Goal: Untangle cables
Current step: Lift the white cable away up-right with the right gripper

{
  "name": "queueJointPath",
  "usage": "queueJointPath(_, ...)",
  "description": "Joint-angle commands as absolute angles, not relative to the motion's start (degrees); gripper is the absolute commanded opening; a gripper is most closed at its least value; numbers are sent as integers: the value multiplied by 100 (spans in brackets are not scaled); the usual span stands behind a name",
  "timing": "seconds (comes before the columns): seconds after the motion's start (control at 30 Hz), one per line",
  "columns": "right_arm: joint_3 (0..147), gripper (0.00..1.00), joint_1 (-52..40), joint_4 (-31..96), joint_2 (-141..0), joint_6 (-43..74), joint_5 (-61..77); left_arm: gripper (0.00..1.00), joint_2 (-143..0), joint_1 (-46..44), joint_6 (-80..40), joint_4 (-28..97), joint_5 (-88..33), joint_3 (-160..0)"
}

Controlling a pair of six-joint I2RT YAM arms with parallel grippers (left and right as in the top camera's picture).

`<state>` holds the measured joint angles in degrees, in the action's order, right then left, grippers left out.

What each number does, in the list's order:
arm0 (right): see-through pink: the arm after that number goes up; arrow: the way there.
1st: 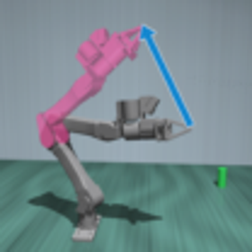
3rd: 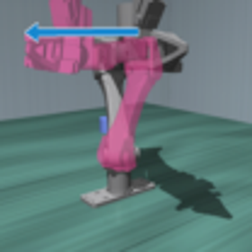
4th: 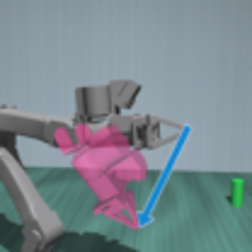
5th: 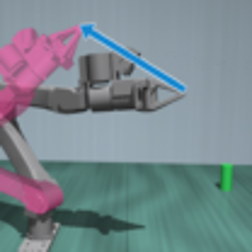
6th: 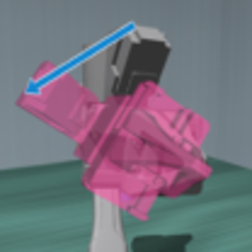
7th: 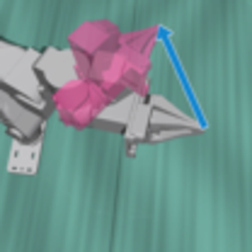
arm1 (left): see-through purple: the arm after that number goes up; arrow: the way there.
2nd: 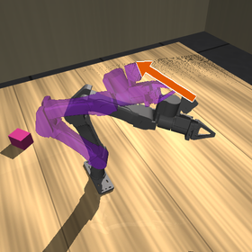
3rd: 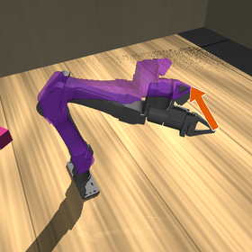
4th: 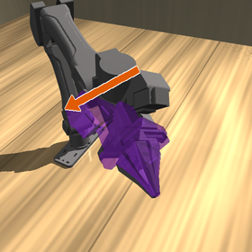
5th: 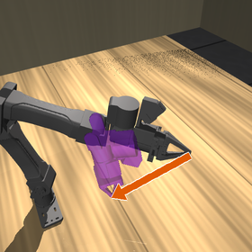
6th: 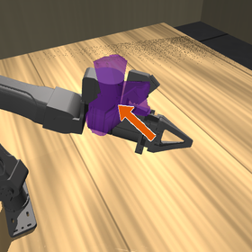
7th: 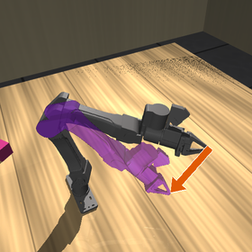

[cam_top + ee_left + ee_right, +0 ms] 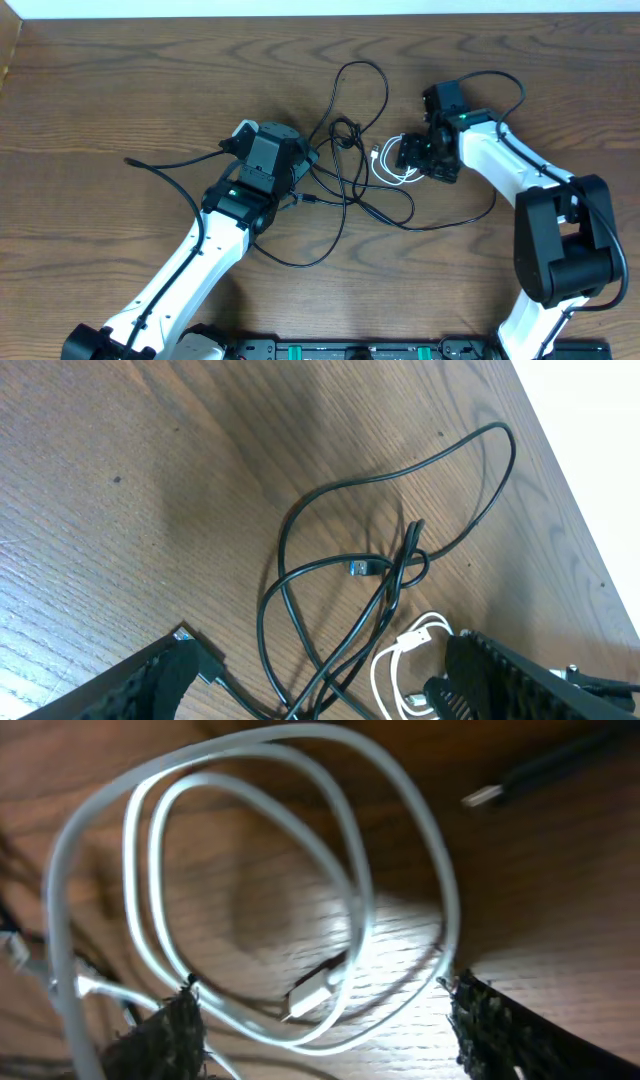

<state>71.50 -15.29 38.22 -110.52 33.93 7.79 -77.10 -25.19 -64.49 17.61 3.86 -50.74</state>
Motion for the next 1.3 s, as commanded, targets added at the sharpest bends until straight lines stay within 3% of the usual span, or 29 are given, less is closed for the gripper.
queueJointPath(0.0,7148,79,-1555,3734,-10895,4119,143,86,-7717,-2510,-6412,1776,521,-5083)
queueJointPath(0.3,7148,78,-1671,3658,-11281,4348,-287,86,-7717,-2510,-6412,1776,521,-5083)
queueJointPath(0.43,7148,57,-1767,3686,-11535,4370,-235,86,-7717,-2510,-6412,1778,521,-5083)
queueJointPath(0.57,7148,8,-1846,3706,-11655,4370,-228,86,-7717,-2510,-6412,1780,521,-5083)
queueJointPath(0.6,7148,1,-1848,3701,-11657,4368,-228,86,-7717,-2510,-6412,1780,521,-5083)
queueJointPath(0.97,7548,1,-1170,3616,-10468,2788,-309,86,-7717,-2510,-6412,1780,521,-5083)
queueJointPath(1.27,7575,1,823,3682,-8956,2495,-1380,86,-7717,-2510,-6412,1780,519,-5083)
